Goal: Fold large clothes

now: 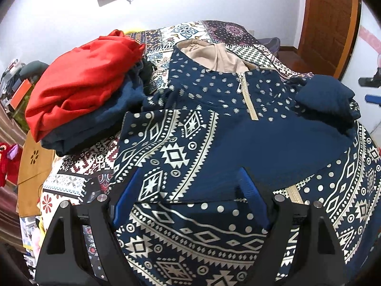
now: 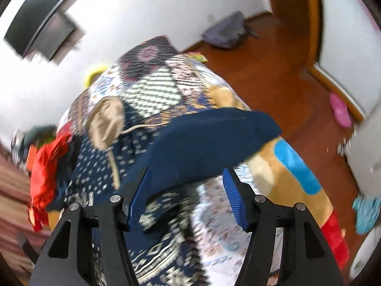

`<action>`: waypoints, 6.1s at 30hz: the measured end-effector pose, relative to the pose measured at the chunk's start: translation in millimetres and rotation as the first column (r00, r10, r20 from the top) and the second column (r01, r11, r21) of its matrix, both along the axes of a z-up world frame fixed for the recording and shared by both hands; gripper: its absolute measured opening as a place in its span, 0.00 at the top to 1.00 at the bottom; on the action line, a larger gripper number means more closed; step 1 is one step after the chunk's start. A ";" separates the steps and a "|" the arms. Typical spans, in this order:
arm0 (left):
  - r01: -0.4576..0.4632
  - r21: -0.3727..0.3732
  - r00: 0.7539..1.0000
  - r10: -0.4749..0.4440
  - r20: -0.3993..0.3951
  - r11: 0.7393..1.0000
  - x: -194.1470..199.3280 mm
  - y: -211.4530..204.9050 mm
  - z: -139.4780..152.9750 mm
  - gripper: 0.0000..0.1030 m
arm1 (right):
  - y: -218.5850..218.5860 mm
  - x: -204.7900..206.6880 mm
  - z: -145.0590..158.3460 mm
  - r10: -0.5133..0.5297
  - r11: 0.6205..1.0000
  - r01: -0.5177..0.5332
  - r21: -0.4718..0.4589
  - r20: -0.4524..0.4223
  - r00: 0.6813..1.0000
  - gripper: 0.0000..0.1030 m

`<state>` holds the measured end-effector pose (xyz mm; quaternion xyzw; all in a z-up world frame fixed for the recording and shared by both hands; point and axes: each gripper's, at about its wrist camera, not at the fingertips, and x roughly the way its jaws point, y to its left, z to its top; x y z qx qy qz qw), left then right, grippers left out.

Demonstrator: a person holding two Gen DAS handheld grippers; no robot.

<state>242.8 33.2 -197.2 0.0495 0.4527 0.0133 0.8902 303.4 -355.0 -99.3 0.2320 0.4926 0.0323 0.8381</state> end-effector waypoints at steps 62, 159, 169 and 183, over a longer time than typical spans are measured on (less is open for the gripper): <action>-0.195 -0.194 0.978 0.205 0.034 0.961 -75.4 127.4 4.7 0.20 | 356.2 -34.1 -14.8 0.730 0.653 -0.744 -0.139 -0.147 0.668 0.93; -0.055 -0.046 0.977 0.064 0.204 0.997 83.3 44.8 114.6 0.26 | 129.6 21.8 87.5 0.418 0.868 -0.300 -0.395 0.256 0.872 0.45; -0.036 -0.016 0.975 0.039 0.219 0.999 175.4 12.5 112.8 0.24 | 151.1 101.7 73.0 0.397 0.898 -0.326 -0.296 0.223 0.890 0.45; -0.147 -0.110 0.988 0.141 -0.065 0.983 300.1 19.6 -6.8 0.24 | 184.6 220.7 -43.0 0.312 0.942 -0.317 -0.106 -0.065 0.948 0.45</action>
